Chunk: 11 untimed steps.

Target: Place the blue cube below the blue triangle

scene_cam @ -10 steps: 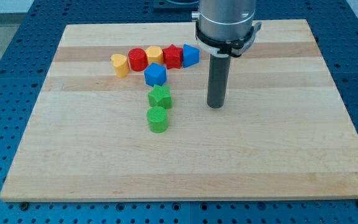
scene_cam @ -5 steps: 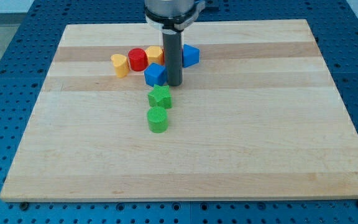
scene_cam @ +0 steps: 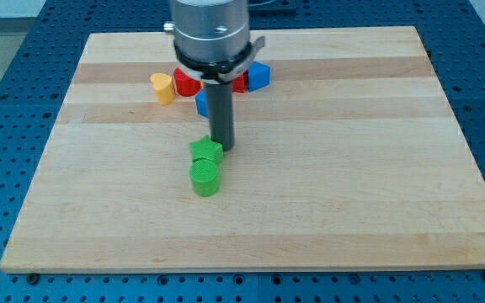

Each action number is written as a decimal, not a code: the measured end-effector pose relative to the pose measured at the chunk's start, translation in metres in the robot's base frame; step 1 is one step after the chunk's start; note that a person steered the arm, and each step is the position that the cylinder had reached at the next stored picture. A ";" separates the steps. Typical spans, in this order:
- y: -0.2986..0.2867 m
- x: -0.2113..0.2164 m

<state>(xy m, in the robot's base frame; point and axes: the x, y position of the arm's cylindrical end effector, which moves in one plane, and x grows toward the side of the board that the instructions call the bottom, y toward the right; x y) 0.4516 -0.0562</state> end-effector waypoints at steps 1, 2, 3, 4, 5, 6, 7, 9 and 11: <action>-0.016 0.000; -0.016 -0.003; -0.016 -0.041; -0.026 -0.043; -0.047 -0.043; -0.044 -0.060; -0.036 -0.074; 0.016 -0.084; 0.042 -0.095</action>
